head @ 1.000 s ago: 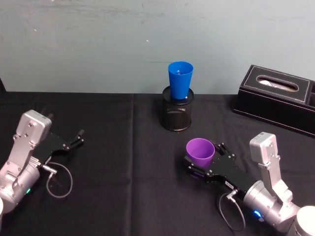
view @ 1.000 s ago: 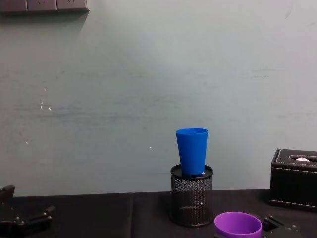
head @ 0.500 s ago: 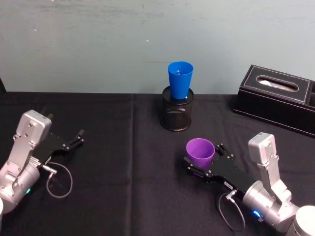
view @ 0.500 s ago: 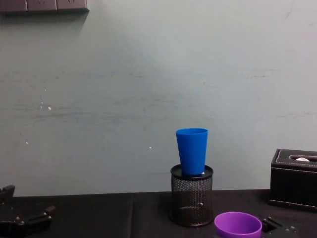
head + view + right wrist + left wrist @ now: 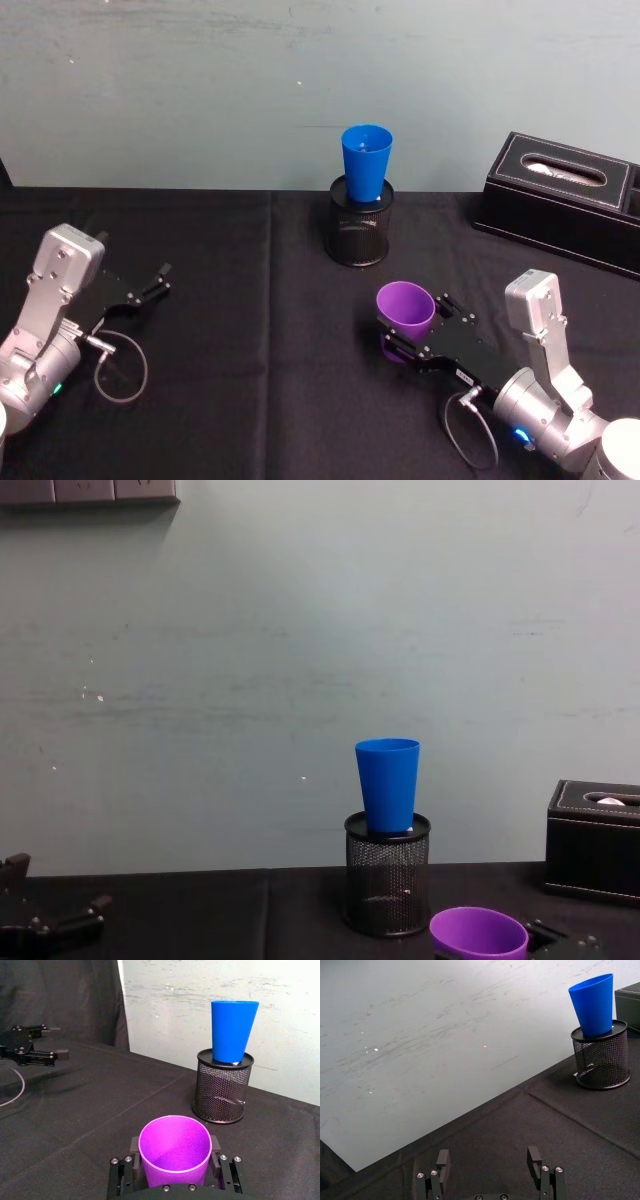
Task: Pick up one cup with a gripper and tap it against the other cup.
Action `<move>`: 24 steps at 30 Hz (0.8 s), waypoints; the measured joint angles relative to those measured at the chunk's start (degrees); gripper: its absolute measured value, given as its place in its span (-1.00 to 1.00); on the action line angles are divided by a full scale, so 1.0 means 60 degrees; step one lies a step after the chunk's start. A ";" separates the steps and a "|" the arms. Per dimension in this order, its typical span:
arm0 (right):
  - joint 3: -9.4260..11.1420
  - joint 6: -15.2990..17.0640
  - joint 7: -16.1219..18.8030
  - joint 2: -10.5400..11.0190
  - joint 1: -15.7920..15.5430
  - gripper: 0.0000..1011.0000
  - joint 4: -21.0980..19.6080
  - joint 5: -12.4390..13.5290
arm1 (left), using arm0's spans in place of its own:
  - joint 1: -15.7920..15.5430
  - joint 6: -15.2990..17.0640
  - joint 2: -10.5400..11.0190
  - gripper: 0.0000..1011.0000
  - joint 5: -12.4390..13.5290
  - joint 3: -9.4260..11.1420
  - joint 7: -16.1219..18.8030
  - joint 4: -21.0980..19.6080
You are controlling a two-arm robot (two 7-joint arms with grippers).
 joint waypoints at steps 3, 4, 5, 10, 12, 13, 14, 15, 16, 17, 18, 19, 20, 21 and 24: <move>0.0000 0.0001 -0.0002 0.0001 -0.0002 0.53 -0.0002 0.0001 | 0.0000 0.0000 0.0000 1.00 0.0000 0.0001 0.0000 0.0000; 0.0000 0.0002 -0.0003 0.0001 -0.0002 0.53 -0.0003 0.0001 | 0.0000 0.0000 0.0000 1.00 0.0000 0.0000 0.0000 0.0000; 0.0000 0.0003 -0.0004 0.0001 -0.0003 0.51 -0.0005 0.0001 | 0.0000 0.0000 0.0000 1.00 0.0000 0.0000 0.0000 0.0000; 0.0000 0.0007 -0.0007 0.0001 -0.0003 0.48 -0.0009 0.0003 | -0.0001 0.0000 0.0000 1.00 0.0000 0.0000 0.0000 0.0000; 0.0000 0.0008 -0.0009 0.0001 -0.0003 0.46 -0.0009 0.0003 | 0.0000 0.0000 0.0000 1.00 0.0000 0.0000 0.0000 0.0000; 0.0000 0.0009 -0.0010 0.0001 -0.0003 0.45 -0.0009 0.0003 | 0.0000 0.0000 0.0000 1.00 -0.0001 0.0000 0.0000 0.0000; 0.0000 0.0009 -0.0010 0.0001 -0.0003 0.45 -0.0009 0.0003 | 0.0000 0.0000 0.0000 1.00 0.0000 0.0000 0.0000 0.0000; 0.0000 0.0009 -0.0010 0.0001 -0.0003 0.45 -0.0009 0.0003 | 0.0000 0.0000 0.0000 1.00 -0.0001 0.0000 0.0000 0.0000; 0.0000 0.0010 -0.0010 0.0001 -0.0004 0.45 -0.0009 0.0003 | 0.0000 0.0000 0.0000 1.00 0.0000 0.0000 0.0000 0.0000; 0.0000 0.0010 -0.0011 0.0001 -0.0003 0.45 -0.0009 0.0003 | 0.0000 0.0000 0.0000 1.00 0.0000 0.0000 0.0000 0.0000; 0.0000 0.0010 -0.0012 0.0001 -0.0003 0.45 -0.0009 0.0003 | 0.0000 0.0000 0.0000 1.00 0.0000 0.0000 0.0000 0.0000; 0.0000 0.0009 -0.0012 0.0001 -0.0003 0.45 -0.0009 0.0004 | 0.0000 0.0000 0.0000 1.00 0.0000 0.0000 0.0000 0.0000; 0.0000 0.0010 -0.0013 0.0001 -0.0003 0.45 -0.0009 0.0004 | 0.0000 0.0000 0.0000 1.00 0.0000 0.0000 0.0000 0.0000; 0.0000 0.0010 -0.0013 0.0001 -0.0003 0.45 -0.0009 0.0004 | 0.0000 0.0000 0.0000 1.00 0.0000 0.0000 0.0000 0.0000; 0.0040 0.0032 -0.0009 0.0015 -0.0036 0.45 -0.0089 0.0075 | 0.0000 0.0000 0.0000 1.00 0.0000 0.0000 0.0000 0.0000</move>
